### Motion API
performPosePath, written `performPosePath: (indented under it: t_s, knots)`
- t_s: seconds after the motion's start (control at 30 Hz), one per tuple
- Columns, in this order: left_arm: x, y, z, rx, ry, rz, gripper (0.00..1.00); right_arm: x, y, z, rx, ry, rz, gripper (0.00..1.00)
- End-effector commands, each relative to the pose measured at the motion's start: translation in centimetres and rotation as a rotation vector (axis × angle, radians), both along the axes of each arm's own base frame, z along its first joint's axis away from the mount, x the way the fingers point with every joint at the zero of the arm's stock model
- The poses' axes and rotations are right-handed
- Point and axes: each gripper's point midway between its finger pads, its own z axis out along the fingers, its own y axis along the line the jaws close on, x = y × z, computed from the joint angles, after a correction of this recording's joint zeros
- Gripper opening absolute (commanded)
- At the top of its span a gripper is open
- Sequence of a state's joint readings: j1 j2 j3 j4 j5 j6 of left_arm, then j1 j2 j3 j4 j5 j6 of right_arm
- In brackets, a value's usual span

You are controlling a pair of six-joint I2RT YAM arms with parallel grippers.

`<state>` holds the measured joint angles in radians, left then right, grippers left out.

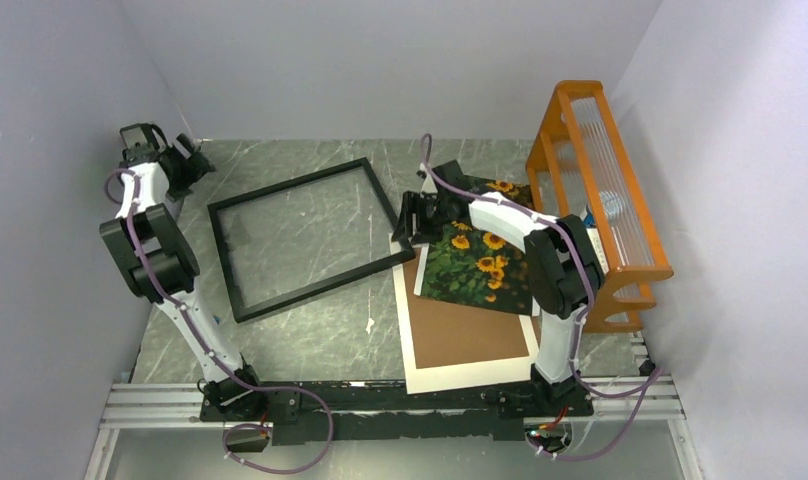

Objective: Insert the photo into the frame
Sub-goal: Adjust the photo frame item on the photo frame, then adjust the photo frame at the center of the board.

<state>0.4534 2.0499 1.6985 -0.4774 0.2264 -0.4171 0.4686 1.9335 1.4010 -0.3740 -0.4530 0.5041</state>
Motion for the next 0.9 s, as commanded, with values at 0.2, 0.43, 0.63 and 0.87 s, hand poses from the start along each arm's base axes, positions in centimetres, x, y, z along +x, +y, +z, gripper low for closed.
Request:
performPosePath:
  t_s: [0.2, 0.43, 0.63, 0.87]
  knots:
    - [10.3, -5.4, -0.7, -0.085, -0.170, -0.341, 0.91, -7.6, 3.2, -0.2, 0.074, 0.031, 0.162, 0.58]
    - [10.1, -8.2, -4.6, -0.264, -0.164, -0.460, 0.91, -7.9, 4.1, -2.1, 0.060, 0.048, 0.130, 0.55]
    - [8.0, -9.5, -5.5, -0.325, -0.145, -0.496, 0.89, -6.1, 4.9, -3.2, 0.052, 0.046, 0.096, 0.53]
    - [5.3, -9.0, -4.7, -0.366, -0.095, -0.485, 0.90, -3.5, 6.1, -4.0, 0.055, 0.029, 0.071, 0.69]
